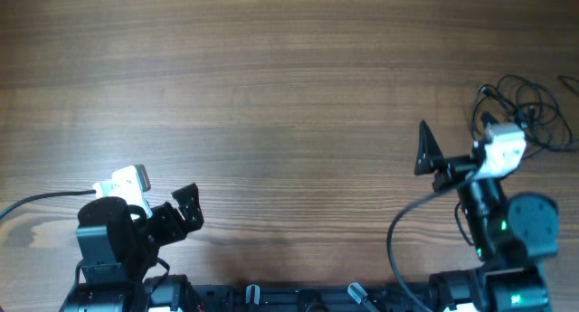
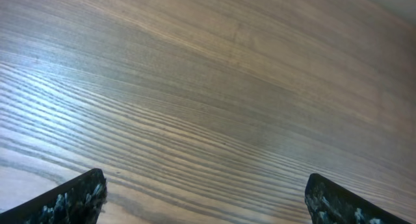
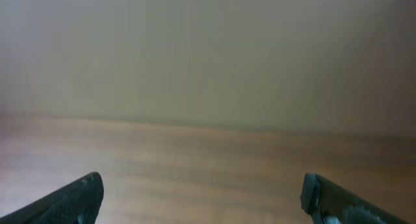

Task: Untangle cables

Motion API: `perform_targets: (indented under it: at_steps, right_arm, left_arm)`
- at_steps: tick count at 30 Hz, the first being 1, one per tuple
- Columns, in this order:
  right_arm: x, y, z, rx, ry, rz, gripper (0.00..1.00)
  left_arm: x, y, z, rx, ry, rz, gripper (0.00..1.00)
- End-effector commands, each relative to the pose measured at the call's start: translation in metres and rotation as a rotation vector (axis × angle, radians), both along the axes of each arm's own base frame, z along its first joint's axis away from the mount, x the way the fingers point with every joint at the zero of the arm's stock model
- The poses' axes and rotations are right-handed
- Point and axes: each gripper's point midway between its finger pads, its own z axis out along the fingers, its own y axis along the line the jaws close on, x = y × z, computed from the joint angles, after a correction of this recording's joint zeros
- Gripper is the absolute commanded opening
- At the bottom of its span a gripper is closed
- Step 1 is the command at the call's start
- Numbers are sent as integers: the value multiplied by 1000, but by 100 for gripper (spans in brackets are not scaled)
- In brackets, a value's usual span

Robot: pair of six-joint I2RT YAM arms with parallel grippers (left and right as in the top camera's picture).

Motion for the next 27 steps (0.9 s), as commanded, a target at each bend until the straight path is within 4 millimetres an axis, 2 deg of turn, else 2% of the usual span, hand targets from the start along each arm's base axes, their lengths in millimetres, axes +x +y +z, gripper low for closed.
perform_targets:
  at_steps: [1,15,27]
  right_arm:
    - [-11,-1,-6,-1,-83,0,100]
    - [-28,-10,-14,50,-388,-25,100]
    - [-27,-14,-32,15,-414,-50,100]
  left_arm:
    - [0,-1,-2,9,-1,-18,100]
    - [0,-1,-2,9,-1,-18,100]
    - [0,-1,-2,9,-1,-18,100]
